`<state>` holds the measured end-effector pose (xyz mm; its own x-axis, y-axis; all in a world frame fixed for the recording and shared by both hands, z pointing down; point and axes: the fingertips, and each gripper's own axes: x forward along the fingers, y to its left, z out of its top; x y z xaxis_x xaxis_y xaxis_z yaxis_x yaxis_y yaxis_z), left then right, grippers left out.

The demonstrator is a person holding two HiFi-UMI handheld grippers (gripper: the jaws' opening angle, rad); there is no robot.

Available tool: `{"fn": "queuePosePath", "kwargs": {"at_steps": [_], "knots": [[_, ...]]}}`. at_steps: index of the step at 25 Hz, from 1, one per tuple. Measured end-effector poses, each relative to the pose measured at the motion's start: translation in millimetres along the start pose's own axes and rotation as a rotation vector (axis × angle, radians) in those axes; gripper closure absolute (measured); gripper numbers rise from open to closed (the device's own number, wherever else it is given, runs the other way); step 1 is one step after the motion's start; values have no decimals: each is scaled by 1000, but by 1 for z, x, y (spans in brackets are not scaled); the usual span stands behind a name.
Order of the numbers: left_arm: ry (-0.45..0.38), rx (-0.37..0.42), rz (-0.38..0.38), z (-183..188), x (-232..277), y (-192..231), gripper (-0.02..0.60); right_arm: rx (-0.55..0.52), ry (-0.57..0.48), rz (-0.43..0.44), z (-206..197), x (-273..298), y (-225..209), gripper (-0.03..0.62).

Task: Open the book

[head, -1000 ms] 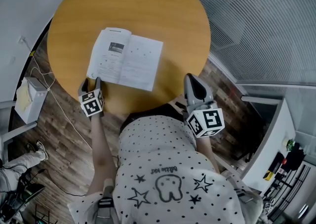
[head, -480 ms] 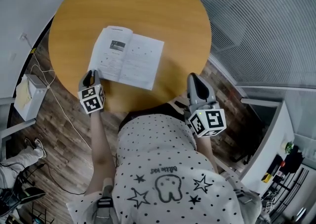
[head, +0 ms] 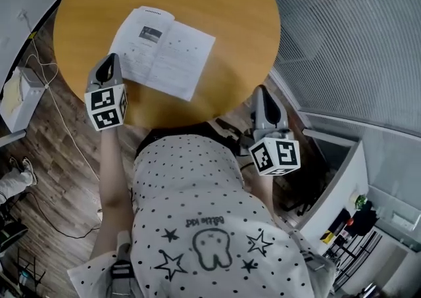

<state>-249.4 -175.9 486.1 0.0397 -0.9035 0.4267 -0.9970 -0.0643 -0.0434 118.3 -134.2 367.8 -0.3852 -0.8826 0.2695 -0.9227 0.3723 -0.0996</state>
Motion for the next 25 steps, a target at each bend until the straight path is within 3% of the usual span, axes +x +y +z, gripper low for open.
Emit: {"fn": "queuePosePath", "kwargs": {"at_steps": [7,15,25], "knots": [[-120,-25,-22,54,-18,-15,572,-21,0,14,5,9,1,589],[-226,20,-126,100,-46,-59,572,-36,-14,49,12,23,10,589],[-294,43,-200,121,-86,-90,572,-36,-28,68,17,27,15,589]]}}
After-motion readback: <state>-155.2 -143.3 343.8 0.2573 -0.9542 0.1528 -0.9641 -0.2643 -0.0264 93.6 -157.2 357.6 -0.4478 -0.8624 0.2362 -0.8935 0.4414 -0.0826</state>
